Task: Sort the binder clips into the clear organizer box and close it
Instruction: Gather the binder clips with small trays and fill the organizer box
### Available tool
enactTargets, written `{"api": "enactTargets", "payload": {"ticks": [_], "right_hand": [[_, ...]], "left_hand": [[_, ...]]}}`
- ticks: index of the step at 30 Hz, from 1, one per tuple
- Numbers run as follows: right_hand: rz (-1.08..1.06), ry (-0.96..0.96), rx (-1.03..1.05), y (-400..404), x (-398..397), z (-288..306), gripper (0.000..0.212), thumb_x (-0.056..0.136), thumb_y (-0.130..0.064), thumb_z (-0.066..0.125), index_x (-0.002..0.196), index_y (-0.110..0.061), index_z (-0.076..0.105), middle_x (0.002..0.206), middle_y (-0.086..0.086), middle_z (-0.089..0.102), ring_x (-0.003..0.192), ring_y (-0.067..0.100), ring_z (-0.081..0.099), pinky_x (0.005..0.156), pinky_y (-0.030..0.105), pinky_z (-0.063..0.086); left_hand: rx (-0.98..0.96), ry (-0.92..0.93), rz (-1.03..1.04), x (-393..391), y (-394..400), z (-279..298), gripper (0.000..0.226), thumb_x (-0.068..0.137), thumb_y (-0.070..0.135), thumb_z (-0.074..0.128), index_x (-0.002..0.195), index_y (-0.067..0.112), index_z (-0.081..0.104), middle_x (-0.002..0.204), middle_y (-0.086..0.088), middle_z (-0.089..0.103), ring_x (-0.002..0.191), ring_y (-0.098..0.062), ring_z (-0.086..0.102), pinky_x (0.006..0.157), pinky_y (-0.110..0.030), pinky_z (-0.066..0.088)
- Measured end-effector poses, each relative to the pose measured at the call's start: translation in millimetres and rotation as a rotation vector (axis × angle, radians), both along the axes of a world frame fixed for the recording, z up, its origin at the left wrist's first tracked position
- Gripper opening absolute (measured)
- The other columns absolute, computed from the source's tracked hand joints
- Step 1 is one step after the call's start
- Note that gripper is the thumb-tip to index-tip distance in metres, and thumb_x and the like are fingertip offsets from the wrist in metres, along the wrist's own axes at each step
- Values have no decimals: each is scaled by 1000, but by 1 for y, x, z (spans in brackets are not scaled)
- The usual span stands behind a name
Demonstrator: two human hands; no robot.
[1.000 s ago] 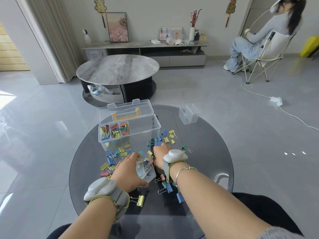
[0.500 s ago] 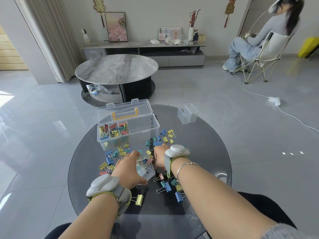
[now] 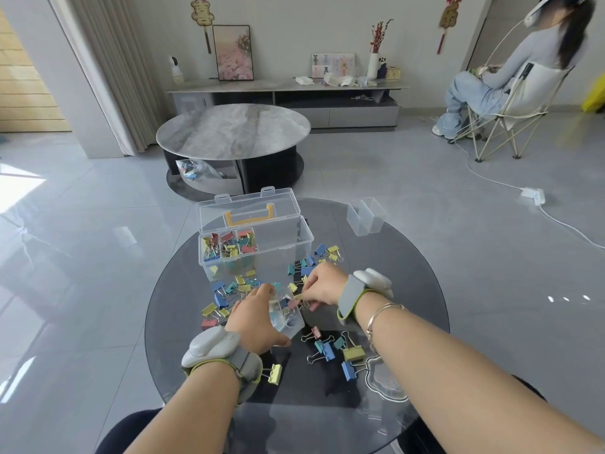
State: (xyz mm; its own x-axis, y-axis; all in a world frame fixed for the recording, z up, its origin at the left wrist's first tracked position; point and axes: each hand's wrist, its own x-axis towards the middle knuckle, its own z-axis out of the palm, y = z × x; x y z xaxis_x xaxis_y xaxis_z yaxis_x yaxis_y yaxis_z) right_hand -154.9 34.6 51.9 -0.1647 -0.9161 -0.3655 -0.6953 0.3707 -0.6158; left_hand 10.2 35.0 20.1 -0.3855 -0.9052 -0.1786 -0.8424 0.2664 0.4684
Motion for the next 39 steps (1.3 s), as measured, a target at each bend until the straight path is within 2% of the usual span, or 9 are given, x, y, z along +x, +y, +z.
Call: {"api": "enactTargets", "payload": {"ticks": [7,10,15,18,22,25,29,34,39], "right_hand": [[17,-119,-48,5,10,19,18,78,-2,66,64,-13,67,69,11,66,59,18,61,84,42,58],[83,-116,-34,7,17,22,7,80,-12,69,76,-8,74,77,11,68,71,23,64,88,44,55],[-7,-169,0,10,24,27,36,90,-20,53,102,11,67,91,19,71,80,34,68,87,46,56],[-155,-390,-70,5,25,29,26,88,-7,45,78,3,66,79,23,68,62,28,62,73,44,59],[-164,-52,-245,-8,8,14,18,82,-4,51,91,-13,64,96,12,68,83,31,67,76,38,56],[87,274,-63,-14,-3,-9,58,81,-15,64,135,-23,45,134,12,45,117,35,50,96,35,45],[263,194,35,-18,8,-34,82,84,-23,67,151,-31,21,159,9,6,145,36,17,115,40,25],[353,356,-16,-25,16,-44,63,87,-18,56,145,-31,35,152,6,23,134,40,23,113,47,25],[316,391,-104,-28,16,-41,32,85,-17,62,116,-14,53,111,9,39,97,31,51,82,33,42]], "left_hand": [[-10,31,26,-1,3,0,93,52,42,87,128,22,36,129,3,51,108,-22,53,96,-38,45],[-9,40,36,-1,2,0,92,51,42,87,125,23,36,126,3,52,105,-22,54,96,-38,45],[12,34,44,0,2,-1,93,49,42,87,125,23,37,121,2,53,103,-24,54,92,-38,45],[15,37,46,0,1,-2,92,48,43,87,124,25,37,122,4,53,102,-23,54,91,-38,46],[27,47,45,2,1,-3,93,47,44,87,124,26,36,124,5,51,104,-23,53,89,-39,49],[35,60,32,4,1,-3,92,48,44,87,122,27,36,122,5,52,105,-23,52,90,-41,50],[37,84,13,9,0,-3,88,49,43,85,120,27,37,118,6,52,103,-24,52,89,-42,49],[50,72,-9,12,-3,-1,88,51,41,85,123,25,37,120,5,51,106,-25,51,91,-43,47],[32,60,-27,9,-4,1,94,53,40,85,130,22,35,124,3,51,106,-23,52,100,-42,42]]}}
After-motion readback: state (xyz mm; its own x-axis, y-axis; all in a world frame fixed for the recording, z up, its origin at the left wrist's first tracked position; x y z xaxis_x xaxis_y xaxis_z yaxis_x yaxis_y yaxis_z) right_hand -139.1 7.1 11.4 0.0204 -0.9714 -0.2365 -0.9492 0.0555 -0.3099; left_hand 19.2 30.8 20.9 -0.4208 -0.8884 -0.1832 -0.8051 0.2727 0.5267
